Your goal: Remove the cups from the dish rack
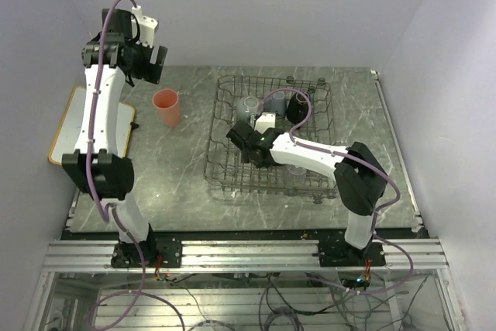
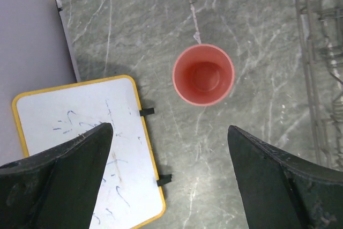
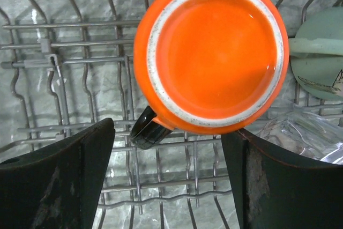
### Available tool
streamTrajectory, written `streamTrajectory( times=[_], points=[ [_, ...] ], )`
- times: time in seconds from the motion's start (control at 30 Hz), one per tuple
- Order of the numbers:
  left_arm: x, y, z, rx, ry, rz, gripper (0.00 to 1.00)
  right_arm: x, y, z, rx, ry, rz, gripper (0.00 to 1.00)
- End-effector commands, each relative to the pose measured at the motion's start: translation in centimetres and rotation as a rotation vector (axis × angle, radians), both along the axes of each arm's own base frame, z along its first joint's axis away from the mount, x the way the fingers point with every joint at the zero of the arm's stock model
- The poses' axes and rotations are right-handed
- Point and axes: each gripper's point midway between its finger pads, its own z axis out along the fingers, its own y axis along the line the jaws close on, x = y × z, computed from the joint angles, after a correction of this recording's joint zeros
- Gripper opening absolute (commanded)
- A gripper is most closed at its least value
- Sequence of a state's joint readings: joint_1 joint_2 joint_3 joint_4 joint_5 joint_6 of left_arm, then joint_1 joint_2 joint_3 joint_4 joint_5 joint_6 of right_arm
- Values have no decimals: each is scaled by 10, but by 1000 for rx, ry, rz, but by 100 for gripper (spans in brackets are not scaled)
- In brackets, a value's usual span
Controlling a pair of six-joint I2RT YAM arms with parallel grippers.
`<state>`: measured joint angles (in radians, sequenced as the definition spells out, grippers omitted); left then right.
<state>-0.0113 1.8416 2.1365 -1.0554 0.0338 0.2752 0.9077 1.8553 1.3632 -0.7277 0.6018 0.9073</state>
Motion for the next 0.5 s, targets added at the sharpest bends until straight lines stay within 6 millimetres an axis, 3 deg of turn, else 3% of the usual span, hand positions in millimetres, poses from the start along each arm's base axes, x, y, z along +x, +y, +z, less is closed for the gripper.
streamTrajectory(
  times=[0.0, 0.27, 0.47],
  points=[
    [-17, -15, 17, -67, -63, -38, 99, 8, -4, -1, -4, -55, -105, 76],
    [-45, -31, 8, -150, -48, -82, 99, 9, -7, 3, -14, -85, -153, 52],
    [-67, -38, -10, -160, -32, -139, 99, 5, -17, 13, -8, -112, -155, 26]
  ],
)
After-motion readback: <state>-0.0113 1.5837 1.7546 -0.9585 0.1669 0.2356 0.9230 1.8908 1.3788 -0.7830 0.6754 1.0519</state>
